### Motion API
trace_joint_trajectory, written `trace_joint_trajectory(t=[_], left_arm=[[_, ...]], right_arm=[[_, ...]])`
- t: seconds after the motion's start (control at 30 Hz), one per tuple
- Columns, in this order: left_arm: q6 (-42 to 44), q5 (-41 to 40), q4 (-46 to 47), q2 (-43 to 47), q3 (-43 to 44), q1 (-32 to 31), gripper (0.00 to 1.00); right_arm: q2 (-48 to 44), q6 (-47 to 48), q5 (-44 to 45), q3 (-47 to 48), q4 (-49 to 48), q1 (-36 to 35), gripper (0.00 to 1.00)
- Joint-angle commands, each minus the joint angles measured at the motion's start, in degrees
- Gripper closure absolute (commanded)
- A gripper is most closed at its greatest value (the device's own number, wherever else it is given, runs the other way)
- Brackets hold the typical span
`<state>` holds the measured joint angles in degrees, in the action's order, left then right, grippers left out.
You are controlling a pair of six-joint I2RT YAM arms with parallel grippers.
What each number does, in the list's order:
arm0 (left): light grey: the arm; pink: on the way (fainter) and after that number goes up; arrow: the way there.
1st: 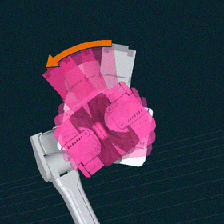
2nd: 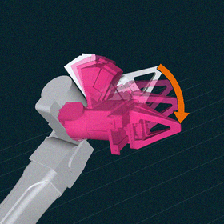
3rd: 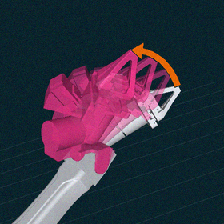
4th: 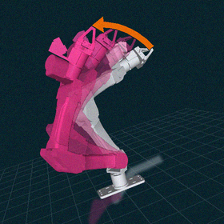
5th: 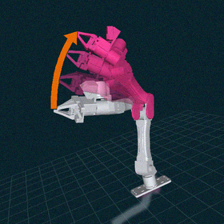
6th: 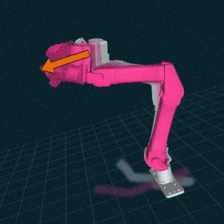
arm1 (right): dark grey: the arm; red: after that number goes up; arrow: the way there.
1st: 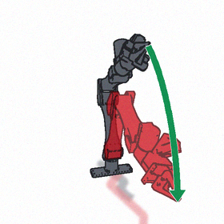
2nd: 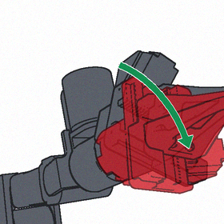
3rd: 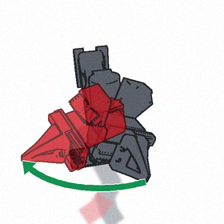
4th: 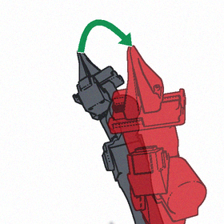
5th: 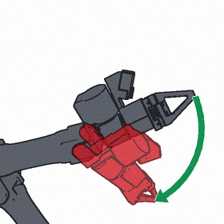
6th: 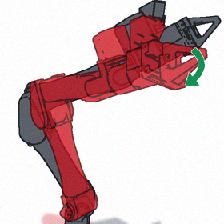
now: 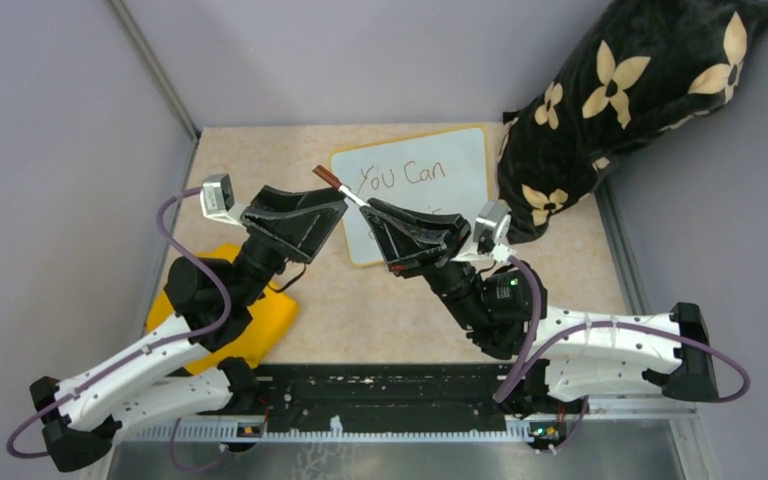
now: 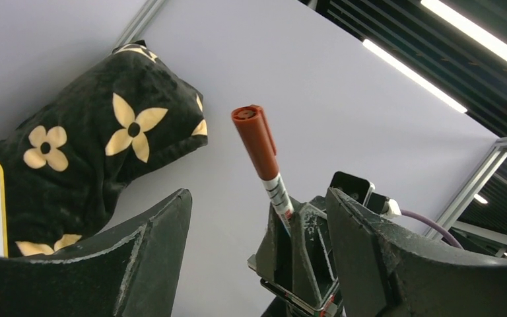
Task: Write a sentence on the whiteboard
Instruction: Close the whiteboard marker at the center of the board.
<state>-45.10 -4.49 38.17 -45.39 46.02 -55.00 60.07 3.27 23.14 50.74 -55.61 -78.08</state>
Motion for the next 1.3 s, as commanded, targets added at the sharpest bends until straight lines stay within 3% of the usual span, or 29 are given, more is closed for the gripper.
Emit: trace_joint_trajectory(t=[0.0,0.37,0.6,0.73,0.9,1.0,1.07,1.27], left_arm=[[0.7,1.8,0.9,-1.3,2.0,-0.3,0.22],[1.0,2.2,1.7,-2.8,3.3,-0.3,0.35],[1.8,2.4,0.7,-3.0,3.6,-0.3,0.59],[2.2,1.7,0.0,-2.7,3.4,-0.3,0.67],[3.0,0.9,-2.0,-2.1,3.7,-0.3,0.88],[3.3,0.4,-2.2,-1.8,3.3,-0.3,0.98],[3.4,0.0,-2.5,-1.5,3.2,-0.3,1.0],[5.2,-1.4,-5.4,-0.2,3.3,-0.3,1.0]], right_arm=[[-0.7,-1.6,-1.8,1.9,-0.7,0.3,1.0],[-0.8,-1.9,-2.3,1.4,0.2,0.3,1.0],[-0.9,-2.4,-2.5,0.6,0.5,0.3,1.0],[-1.1,-2.2,-3.6,0.5,1.9,0.3,1.0],[-1.5,-1.8,-5.9,2.2,7.7,0.3,1.0],[-1.5,-1.9,-7.8,4.3,12.6,0.3,0.76],[-2.0,-2.1,-8.4,4.5,14.1,0.3,0.6],[-5.4,-2.0,-6.7,4.0,20.2,0.3,0.4]])
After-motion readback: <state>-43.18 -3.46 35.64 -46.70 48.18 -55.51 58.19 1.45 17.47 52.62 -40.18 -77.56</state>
